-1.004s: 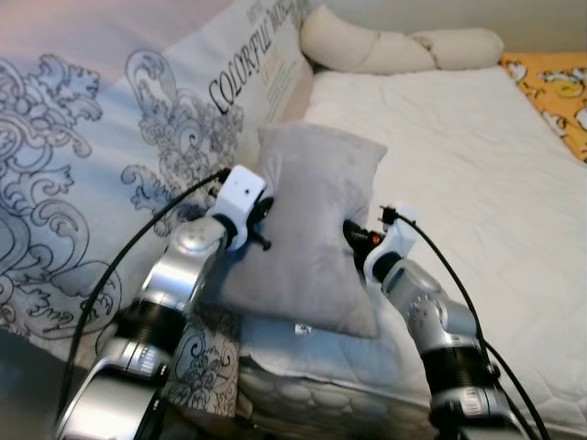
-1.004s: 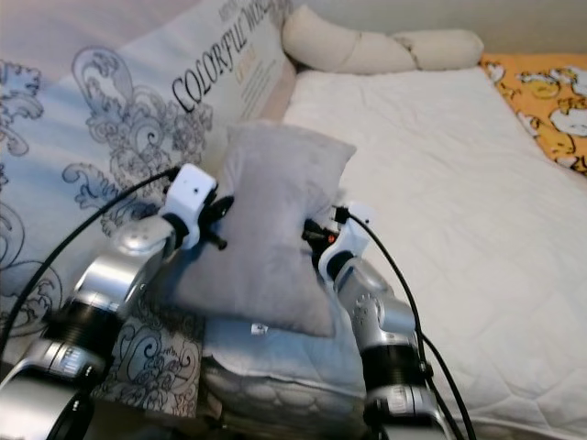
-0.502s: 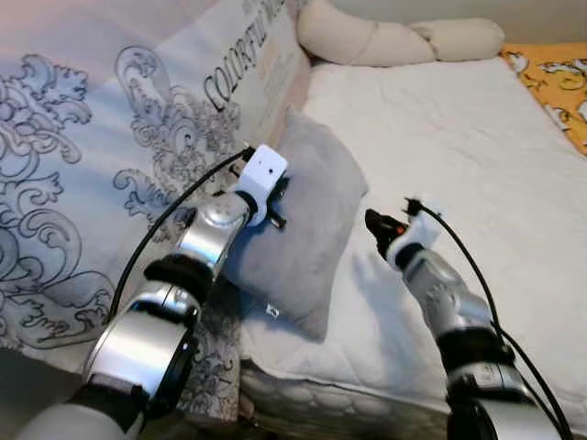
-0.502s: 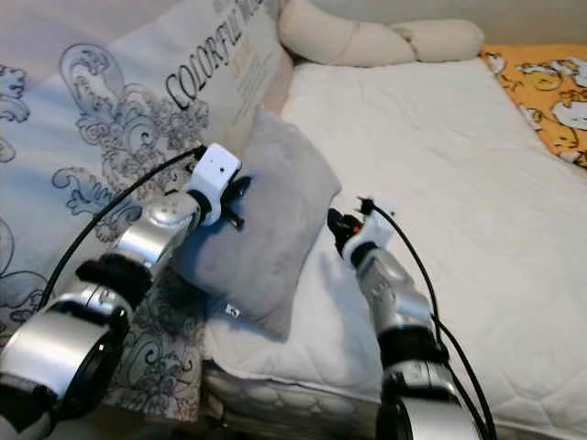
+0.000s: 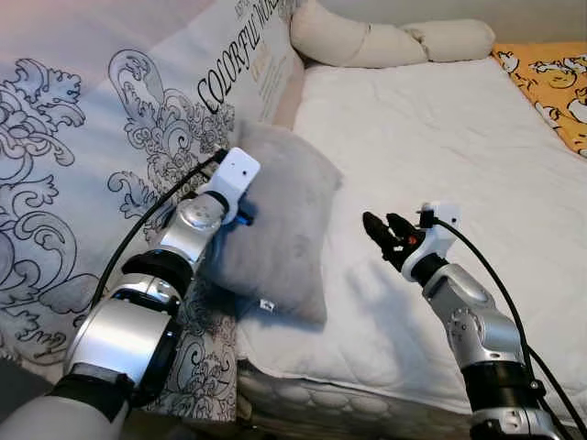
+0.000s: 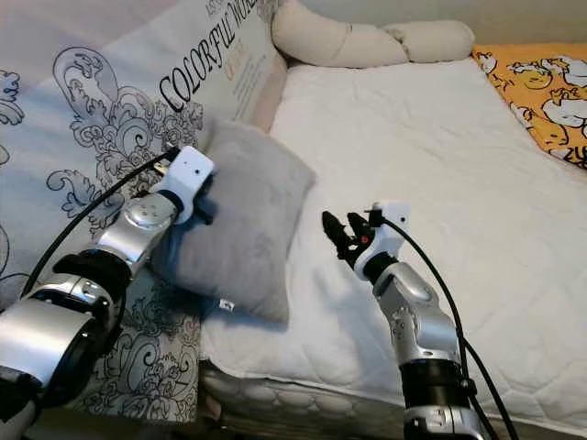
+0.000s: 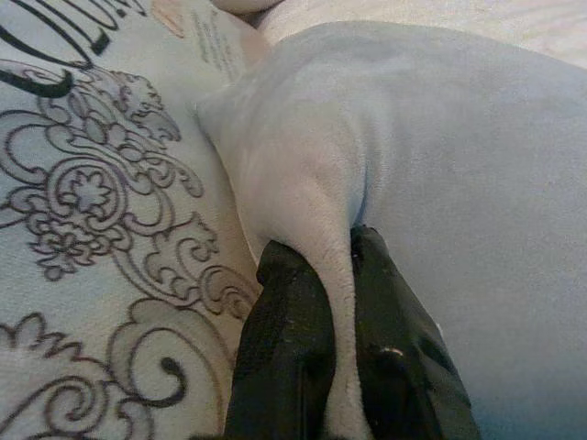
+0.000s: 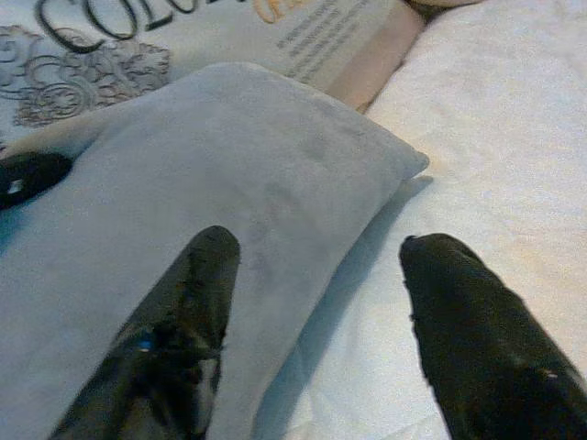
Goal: Clean up the room
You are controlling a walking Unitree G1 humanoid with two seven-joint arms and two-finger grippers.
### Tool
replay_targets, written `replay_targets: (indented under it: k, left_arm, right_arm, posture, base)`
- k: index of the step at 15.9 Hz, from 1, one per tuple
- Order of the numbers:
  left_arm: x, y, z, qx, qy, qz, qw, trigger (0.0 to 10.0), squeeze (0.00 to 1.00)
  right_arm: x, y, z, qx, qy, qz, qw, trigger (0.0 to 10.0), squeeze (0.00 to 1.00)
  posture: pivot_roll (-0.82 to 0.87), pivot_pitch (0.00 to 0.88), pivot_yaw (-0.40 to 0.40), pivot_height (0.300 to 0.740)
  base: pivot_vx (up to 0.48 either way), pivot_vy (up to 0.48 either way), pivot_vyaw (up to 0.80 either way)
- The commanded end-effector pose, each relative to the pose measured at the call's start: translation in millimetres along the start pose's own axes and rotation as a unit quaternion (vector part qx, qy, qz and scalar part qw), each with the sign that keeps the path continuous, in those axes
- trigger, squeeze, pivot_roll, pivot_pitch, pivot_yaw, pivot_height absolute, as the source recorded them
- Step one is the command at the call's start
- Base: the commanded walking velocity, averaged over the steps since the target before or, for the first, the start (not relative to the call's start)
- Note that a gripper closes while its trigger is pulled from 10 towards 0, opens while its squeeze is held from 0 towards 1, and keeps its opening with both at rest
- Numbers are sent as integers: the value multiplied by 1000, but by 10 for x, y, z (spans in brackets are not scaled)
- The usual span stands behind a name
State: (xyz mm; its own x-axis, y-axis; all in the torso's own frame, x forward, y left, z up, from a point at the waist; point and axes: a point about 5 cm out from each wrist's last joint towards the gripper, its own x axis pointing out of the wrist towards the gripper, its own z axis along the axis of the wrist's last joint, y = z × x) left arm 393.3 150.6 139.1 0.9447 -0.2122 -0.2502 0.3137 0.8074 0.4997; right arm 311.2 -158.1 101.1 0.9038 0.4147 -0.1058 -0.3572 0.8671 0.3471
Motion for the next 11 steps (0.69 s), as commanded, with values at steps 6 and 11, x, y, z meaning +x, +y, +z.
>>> replay_targets:
  k: [6, 11]
  left_arm:
    - [-35, 101, 52, -2, -29, 53, 998, 10000, 0]
    - [-98, -136, 211, -41, -124, -49, 990, 10000, 1000]
  right_arm:
    - [-71, 258, 52, -17, 11, 125, 992, 10000, 1000]
    - [-157, 196, 113, -18, -7, 112, 994, 10000, 1000]
  posture:
    - [-92, 0, 107, 740]
    - [-94, 0, 106, 740]
  base:
    - [0, 0, 0]
    - [0, 0, 0]
